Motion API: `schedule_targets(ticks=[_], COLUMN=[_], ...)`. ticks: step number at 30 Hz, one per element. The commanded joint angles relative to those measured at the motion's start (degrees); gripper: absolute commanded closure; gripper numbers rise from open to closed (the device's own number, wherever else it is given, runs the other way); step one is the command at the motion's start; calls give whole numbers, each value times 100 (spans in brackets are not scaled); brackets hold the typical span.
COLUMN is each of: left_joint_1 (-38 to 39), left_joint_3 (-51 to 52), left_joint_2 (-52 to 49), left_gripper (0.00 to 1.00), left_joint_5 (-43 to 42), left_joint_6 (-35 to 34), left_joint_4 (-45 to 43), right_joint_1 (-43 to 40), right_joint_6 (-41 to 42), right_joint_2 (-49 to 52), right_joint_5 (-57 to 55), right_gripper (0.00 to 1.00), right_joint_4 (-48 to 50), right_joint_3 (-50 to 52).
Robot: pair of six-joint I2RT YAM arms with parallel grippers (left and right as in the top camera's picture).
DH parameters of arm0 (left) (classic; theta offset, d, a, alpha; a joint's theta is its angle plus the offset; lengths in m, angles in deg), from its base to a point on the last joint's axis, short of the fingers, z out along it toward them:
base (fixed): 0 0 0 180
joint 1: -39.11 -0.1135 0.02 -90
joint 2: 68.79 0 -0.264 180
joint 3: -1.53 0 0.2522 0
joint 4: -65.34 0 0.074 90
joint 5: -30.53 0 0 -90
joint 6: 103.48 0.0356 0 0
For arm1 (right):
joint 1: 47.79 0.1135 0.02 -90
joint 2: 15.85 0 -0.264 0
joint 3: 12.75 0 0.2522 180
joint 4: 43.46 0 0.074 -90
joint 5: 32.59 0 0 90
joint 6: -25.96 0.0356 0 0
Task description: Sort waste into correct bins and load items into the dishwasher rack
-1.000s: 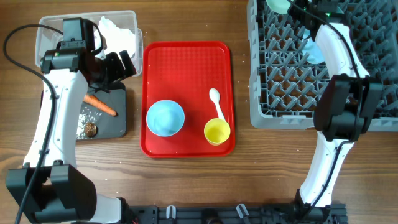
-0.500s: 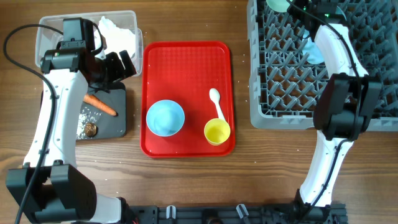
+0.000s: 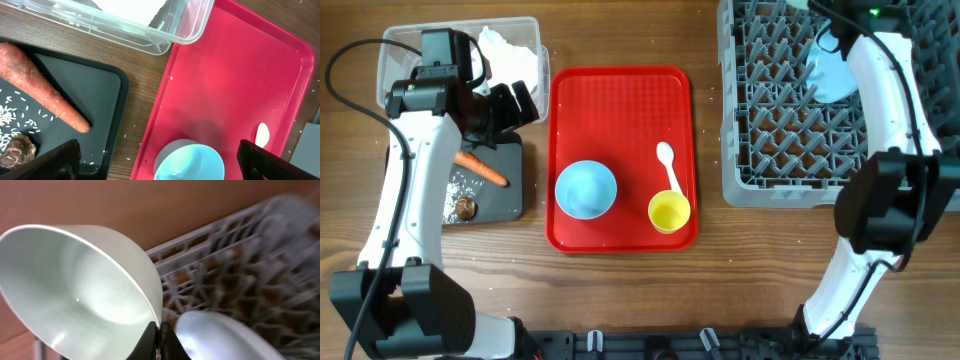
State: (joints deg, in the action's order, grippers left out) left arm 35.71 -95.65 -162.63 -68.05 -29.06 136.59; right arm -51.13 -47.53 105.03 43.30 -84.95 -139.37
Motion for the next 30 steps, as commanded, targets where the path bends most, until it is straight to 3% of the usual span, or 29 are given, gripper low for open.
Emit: schedule_targets(ticks=[1, 5, 9, 11, 30], left_joint_1=[-37, -37, -37, -37, -37], left_joint_3=[-92, -92, -92, -92, -92], left_joint_2=[85, 85, 85, 85, 85], left_gripper=[0, 0, 0, 0, 0], left_joint_5=[35, 35, 35, 35, 35], left_joint_6=[-9, -9, -9, -9, -9], left_joint_4=[0, -2, 0, 0, 0], right_joint_1=[584, 1565, 1801, 1751, 1746], right_joint_6=[-1368, -2953, -3552, -4229, -5390], right_joint_2=[-164, -138, -118, 35, 1228], right_joint_5=[-1871, -3810, -4310, -4315, -4478], right_gripper=[96, 96, 96, 96, 96], right_joint_4=[-22, 527, 813, 785, 2339], right_joint_3=[4, 4, 4, 4, 4])
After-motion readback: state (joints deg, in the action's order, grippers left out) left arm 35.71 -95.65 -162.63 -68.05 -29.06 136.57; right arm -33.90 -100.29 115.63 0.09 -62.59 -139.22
